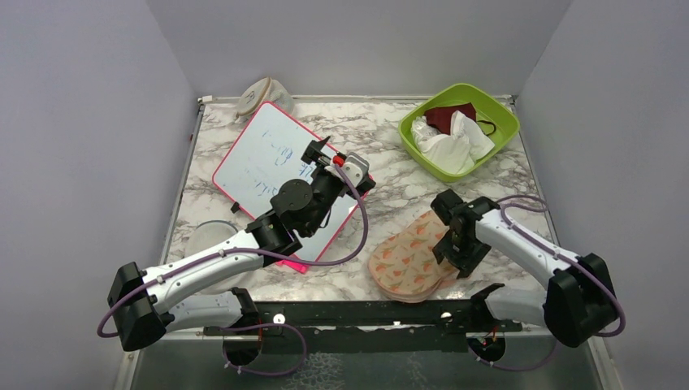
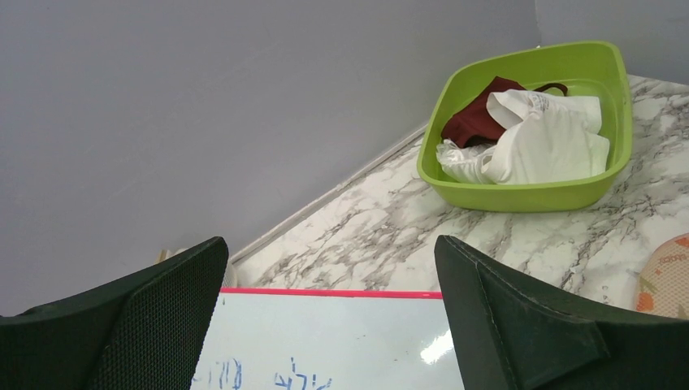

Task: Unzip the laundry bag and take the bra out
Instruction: Close the laundry bag at the center of the board, then reset both arms

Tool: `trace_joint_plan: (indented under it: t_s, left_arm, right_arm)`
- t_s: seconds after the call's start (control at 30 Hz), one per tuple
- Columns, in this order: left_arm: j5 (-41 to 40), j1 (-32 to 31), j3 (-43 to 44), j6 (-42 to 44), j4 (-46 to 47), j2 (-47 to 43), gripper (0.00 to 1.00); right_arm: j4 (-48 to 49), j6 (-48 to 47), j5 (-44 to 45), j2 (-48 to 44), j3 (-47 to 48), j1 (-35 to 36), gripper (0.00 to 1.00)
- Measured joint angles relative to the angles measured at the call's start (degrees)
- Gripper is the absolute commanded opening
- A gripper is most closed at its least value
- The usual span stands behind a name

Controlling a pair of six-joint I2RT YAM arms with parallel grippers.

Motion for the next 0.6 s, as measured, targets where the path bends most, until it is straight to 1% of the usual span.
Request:
trace_joint_plan:
  t_s: [0.07, 0.1, 0.17, 0.33, 0.47, 0.53, 0.6]
  left_arm:
    - [0.00, 0.00, 0.00, 0.13, 0.02, 0.09, 0.96]
    - [-0.02, 0.00, 0.00, 0.17, 0.02, 0.22, 0.98]
    - [-0.02, 0.00, 0.00, 0.17, 0.02, 0.70, 0.99]
    - [-0.48, 0.46, 0.00, -0.17, 0.02, 1.95, 0.99]
    - [-0.48, 3.37, 0.00, -2.34, -0.15, 2.62, 0.99]
    - [-0.44, 6.36, 0.09, -4.17, -0.70, 2.91, 0.99]
    - [0.61, 11.63, 0.63, -7.85, -2.19, 3.32, 0.99]
  right_arm:
    - [-1.22, 0.00, 0.00, -2.58, 0.44, 0.00, 0.66]
    - [-1.51, -0.15, -0.02, -4.09, 0.55, 0.00, 0.71]
    - [-1.77, -0.98, -0.02, -7.65, 0.55, 0.00, 0.74]
    - [0.04, -8.13, 0.35, -17.97, 2.29, 0.00, 0.82]
    - [6.86, -19.17, 0.55, -26.21, 5.09, 0.00, 0.82]
    - [12.92, -26.60, -0.52, -30.05, 5.64, -0.02, 0.89]
    - [19.61, -34.23, -3.26, -32.89, 5.70, 0.00, 0.92]
